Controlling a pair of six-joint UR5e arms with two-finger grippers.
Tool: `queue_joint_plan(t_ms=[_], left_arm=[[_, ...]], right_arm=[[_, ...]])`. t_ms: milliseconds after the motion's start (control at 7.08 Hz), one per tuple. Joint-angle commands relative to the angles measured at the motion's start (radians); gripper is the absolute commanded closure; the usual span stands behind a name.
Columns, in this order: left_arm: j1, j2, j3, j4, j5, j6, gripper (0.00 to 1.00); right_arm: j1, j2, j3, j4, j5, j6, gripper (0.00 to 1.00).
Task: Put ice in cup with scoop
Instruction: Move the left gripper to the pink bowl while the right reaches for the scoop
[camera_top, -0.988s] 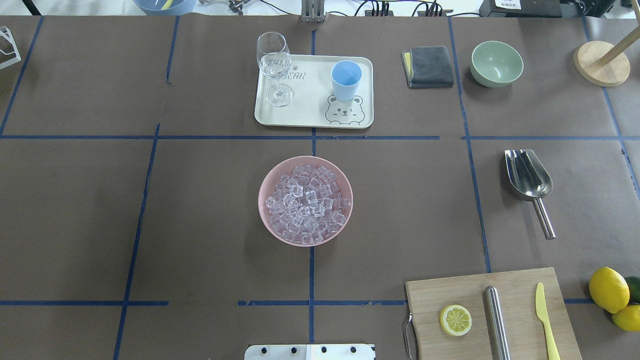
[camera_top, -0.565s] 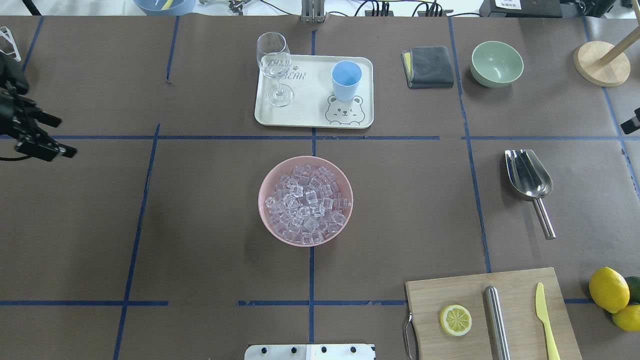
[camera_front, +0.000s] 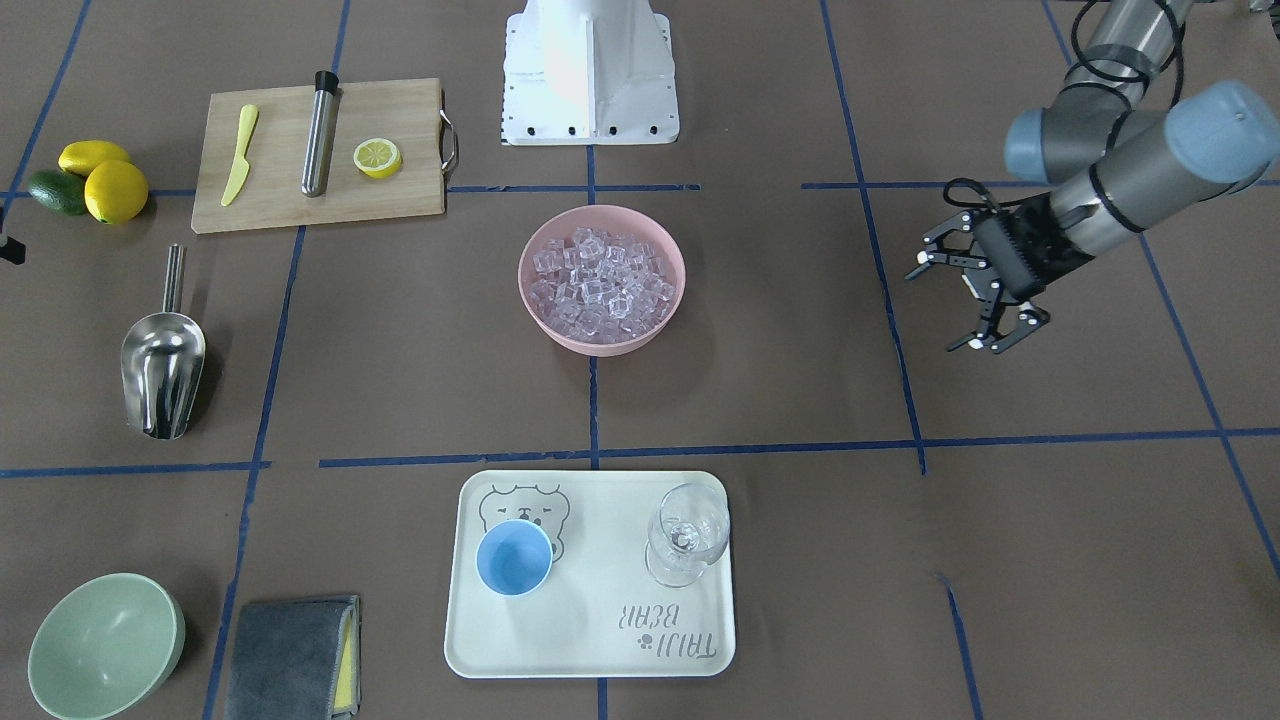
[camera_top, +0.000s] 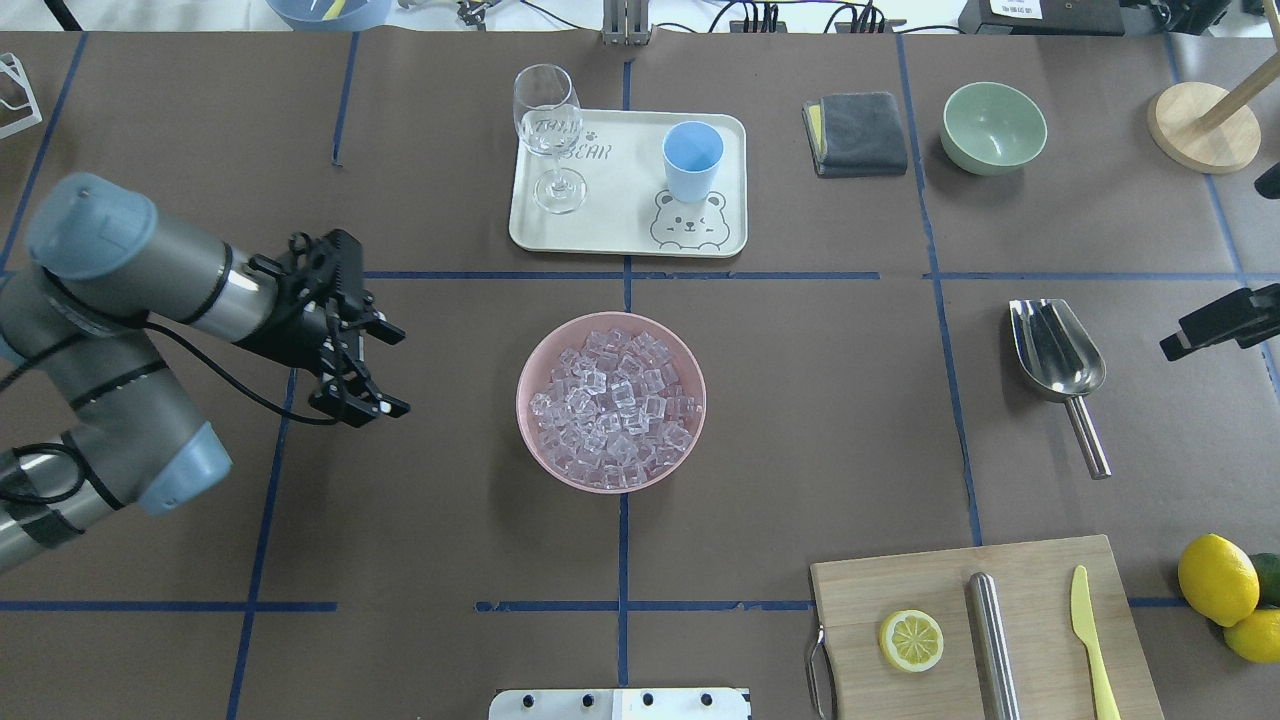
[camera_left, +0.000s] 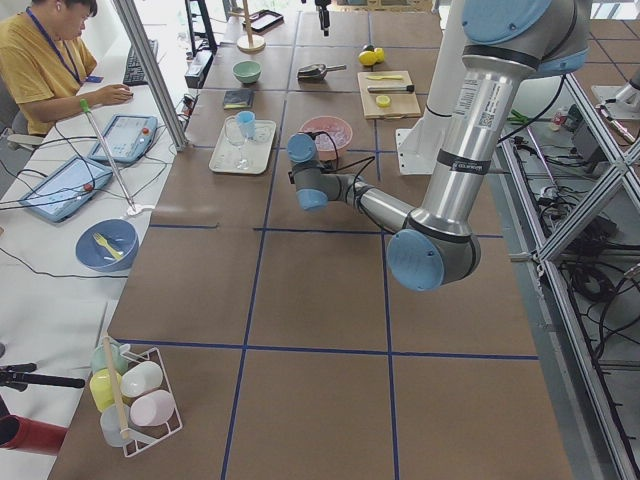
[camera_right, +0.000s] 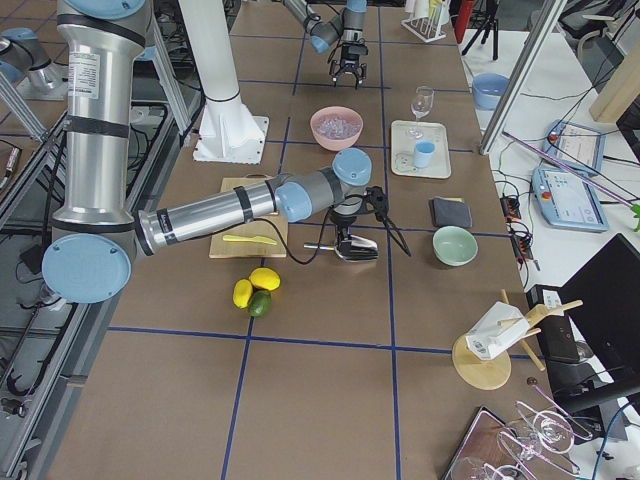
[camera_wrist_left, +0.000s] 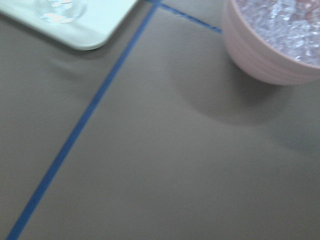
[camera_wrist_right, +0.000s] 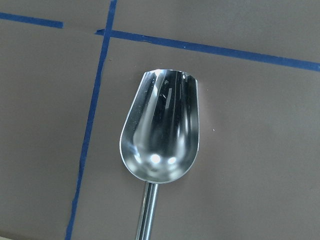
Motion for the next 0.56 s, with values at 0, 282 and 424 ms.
queue_joint_plan(t_ms=[0,282,424], left_arm=[[0.095,-0.040,0.013,-0.084,0.149,0.000,0.00],[0.097,-0.043,0.020,-0.084,0.151,0.001,0.00],[0.096,-0.043,0.017,-0.085,0.151,0.000,0.00]], right_arm=[[-0.094,-0.056,0.003,0.103,-0.069,0.154,0.00],[-0.189,-0.116,-0.002,0.231,-0.141,0.276,0.00],[-0.288,-0.107,-0.003,0.287,-0.231,0.463,0.00]])
